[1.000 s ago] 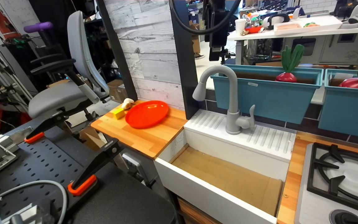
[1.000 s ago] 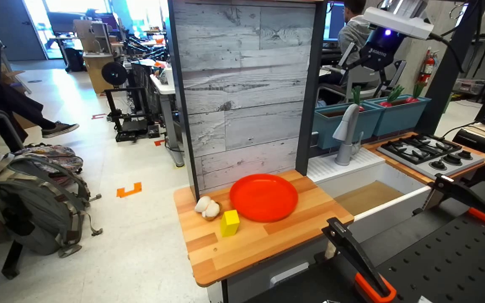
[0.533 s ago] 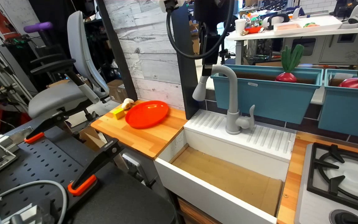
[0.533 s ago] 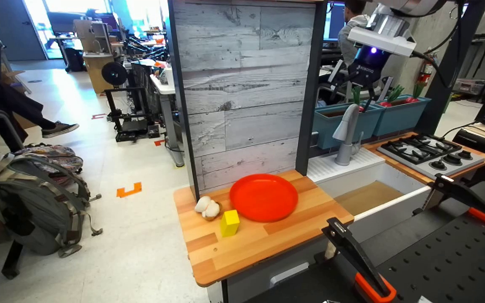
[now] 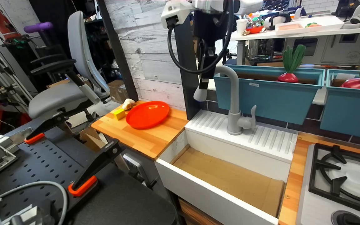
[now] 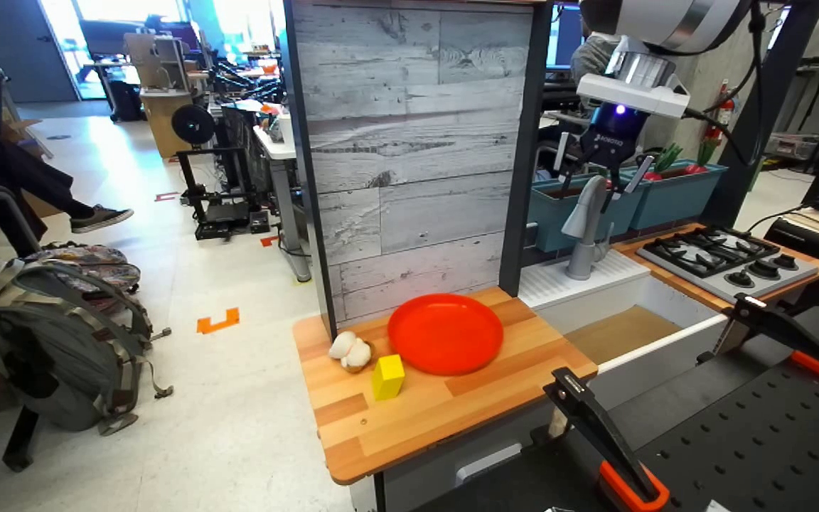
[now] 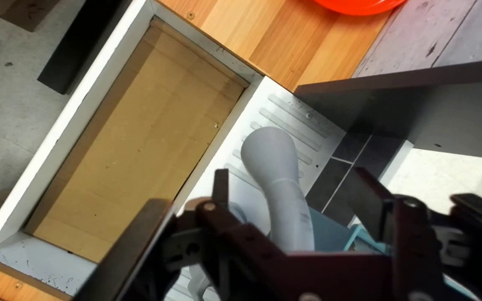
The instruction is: Move the faucet to the right side of the sink
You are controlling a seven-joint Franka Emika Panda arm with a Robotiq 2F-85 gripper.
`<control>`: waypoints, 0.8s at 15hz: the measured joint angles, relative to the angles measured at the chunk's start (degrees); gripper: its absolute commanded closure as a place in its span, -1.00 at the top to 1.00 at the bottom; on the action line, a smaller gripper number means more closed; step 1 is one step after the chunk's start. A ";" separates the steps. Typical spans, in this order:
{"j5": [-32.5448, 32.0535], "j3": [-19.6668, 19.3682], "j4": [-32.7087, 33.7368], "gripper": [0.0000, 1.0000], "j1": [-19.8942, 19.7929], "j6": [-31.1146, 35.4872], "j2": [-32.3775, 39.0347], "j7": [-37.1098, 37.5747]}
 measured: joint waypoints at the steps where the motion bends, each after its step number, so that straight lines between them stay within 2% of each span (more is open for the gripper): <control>1: -0.52 -0.16 0.07 -0.29 0.21 0.03 0.01 0.25; 4: -2.88 -1.05 0.67 -0.77 0.80 0.03 0.01 1.71; 6: -4.52 -1.87 1.12 -0.97 1.11 0.17 0.00 2.43; 7: -4.85 -2.14 1.27 -0.88 1.16 0.18 0.00 2.55; 12: -6.85 -2.17 1.18 -0.88 1.40 0.10 -0.06 0.88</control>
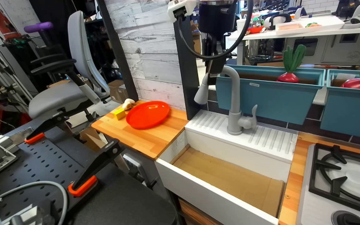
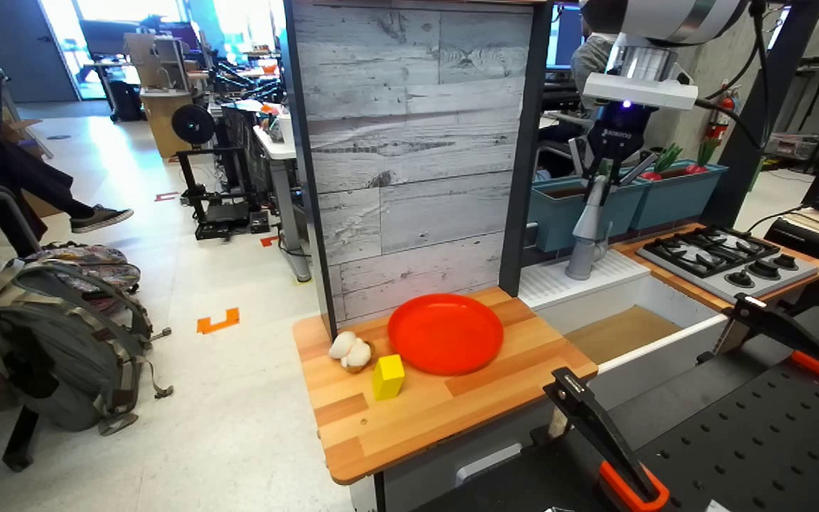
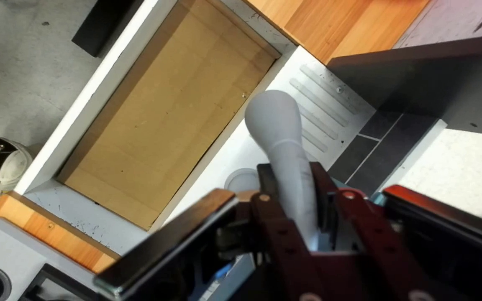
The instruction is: Move the faucet to the right side of the sink
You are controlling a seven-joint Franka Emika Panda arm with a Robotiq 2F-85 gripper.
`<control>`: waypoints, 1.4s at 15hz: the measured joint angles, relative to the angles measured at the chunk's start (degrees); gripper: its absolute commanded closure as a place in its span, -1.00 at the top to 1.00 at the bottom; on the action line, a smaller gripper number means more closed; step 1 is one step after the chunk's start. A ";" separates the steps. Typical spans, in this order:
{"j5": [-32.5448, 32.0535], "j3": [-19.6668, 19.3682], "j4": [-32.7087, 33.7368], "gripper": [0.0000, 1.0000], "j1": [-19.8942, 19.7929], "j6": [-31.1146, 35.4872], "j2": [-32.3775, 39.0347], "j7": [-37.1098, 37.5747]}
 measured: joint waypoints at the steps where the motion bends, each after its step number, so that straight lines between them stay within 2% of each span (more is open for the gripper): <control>1: -0.53 0.00 -0.11 -0.88 -0.06 -0.09 -0.09 -1.93; 15: -9.36 1.35 -1.04 -0.88 -4.51 -1.74 -0.84 -41.99; 16: -10.09 1.42 -0.91 -0.38 -4.63 -1.74 -0.77 -43.75; 17: -10.92 1.45 -0.77 -0.01 -4.63 -1.74 -0.69 -44.91; 21: -15.59 1.40 -0.62 0.55 -4.64 -1.77 -0.71 -45.72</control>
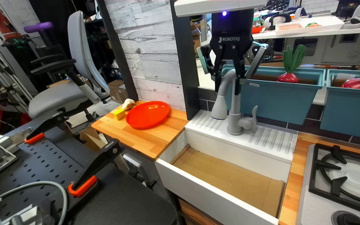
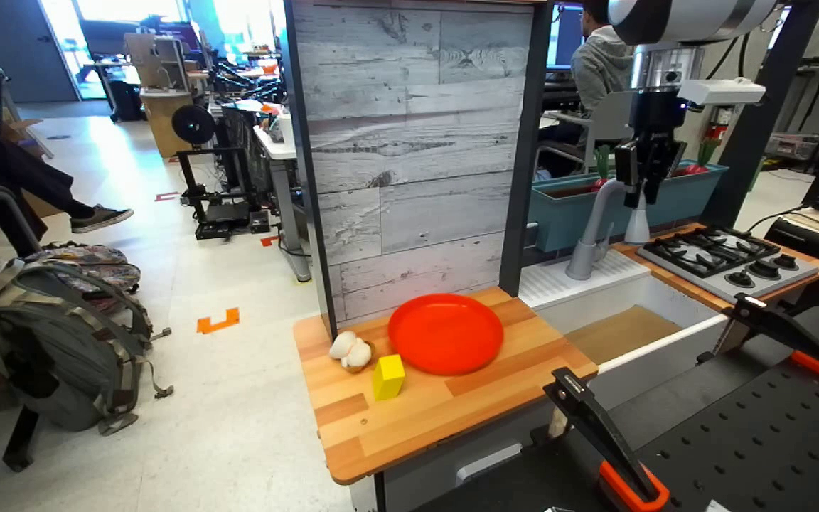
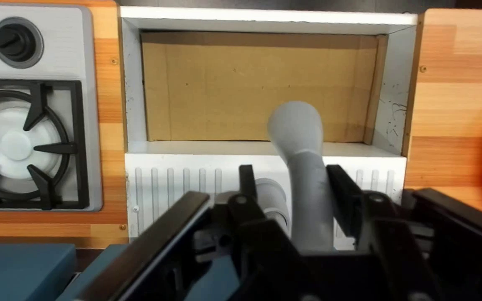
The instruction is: Move the faucet to the right side of the sink
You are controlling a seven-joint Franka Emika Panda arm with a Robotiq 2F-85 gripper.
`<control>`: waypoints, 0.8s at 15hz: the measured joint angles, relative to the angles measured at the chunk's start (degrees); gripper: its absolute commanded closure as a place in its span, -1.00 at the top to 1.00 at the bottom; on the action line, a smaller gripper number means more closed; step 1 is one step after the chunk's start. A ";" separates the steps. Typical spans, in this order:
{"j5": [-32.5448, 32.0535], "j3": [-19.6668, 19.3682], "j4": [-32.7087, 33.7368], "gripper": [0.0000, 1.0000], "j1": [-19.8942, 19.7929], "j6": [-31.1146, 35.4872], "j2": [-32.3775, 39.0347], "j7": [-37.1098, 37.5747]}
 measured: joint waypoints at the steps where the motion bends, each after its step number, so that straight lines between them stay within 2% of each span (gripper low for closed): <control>1: -0.99 -0.07 -0.02 0.72 0.00 0.11 -0.02 0.03; 3: -2.62 -0.26 -0.24 1.00 0.00 0.58 -0.09 0.14; 9: -4.63 -0.43 -3.82 1.00 -0.03 4.67 -2.69 0.43; 12: -4.05 0.98 -6.78 1.00 -0.27 6.39 -5.98 0.26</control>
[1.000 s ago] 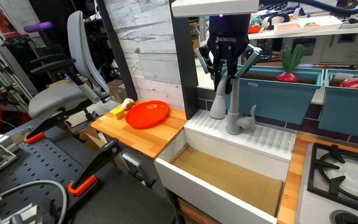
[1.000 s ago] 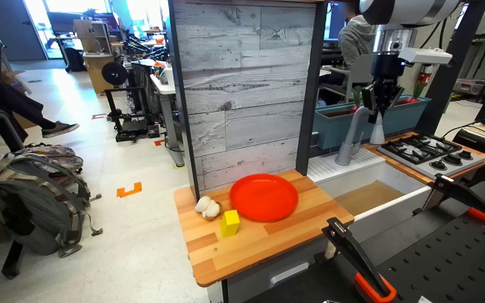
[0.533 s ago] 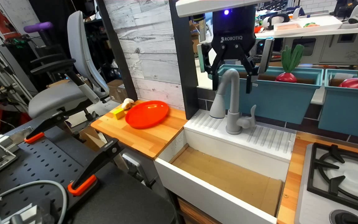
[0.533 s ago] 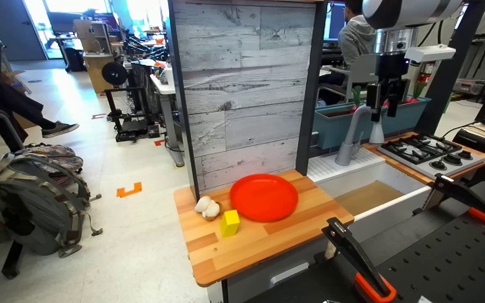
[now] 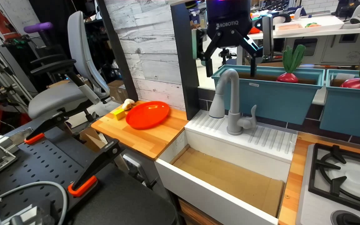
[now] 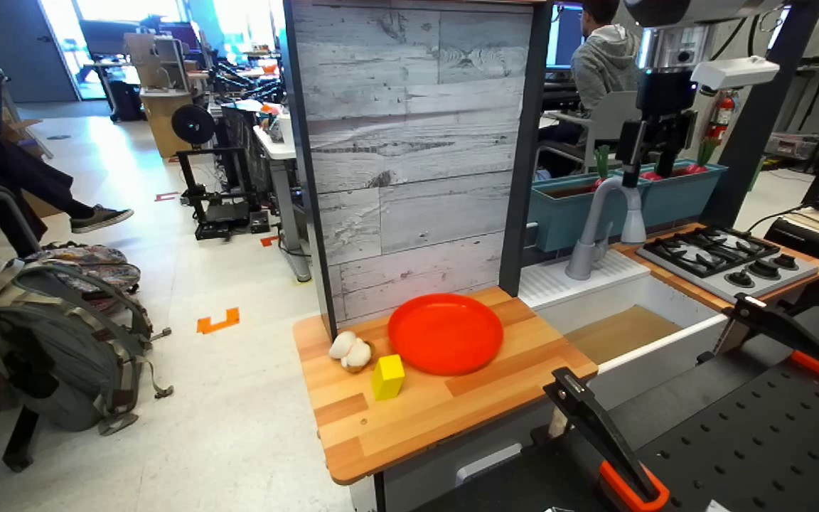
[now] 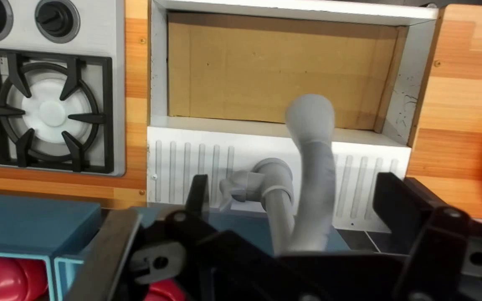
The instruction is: Move the faucet to the right side of the sink
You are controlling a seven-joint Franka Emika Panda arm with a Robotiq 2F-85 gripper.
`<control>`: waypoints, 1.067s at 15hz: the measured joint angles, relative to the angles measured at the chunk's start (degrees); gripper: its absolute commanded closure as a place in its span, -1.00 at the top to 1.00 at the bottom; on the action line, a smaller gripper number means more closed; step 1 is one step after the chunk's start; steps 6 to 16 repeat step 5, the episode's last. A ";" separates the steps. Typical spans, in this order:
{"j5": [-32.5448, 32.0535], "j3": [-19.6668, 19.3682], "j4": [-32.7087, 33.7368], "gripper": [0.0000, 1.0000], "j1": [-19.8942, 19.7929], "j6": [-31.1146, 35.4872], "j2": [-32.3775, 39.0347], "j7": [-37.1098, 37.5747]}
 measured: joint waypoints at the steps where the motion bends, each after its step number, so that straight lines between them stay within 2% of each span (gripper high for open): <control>1: 0.05 0.73 -1.48 1.00 0.00 0.81 -1.45 0.00; 5: 0.17 3.59 -9.90 1.00 0.09 5.41 -8.75 0.01; 16: 0.17 3.59 -9.90 1.00 0.09 5.41 -8.75 0.01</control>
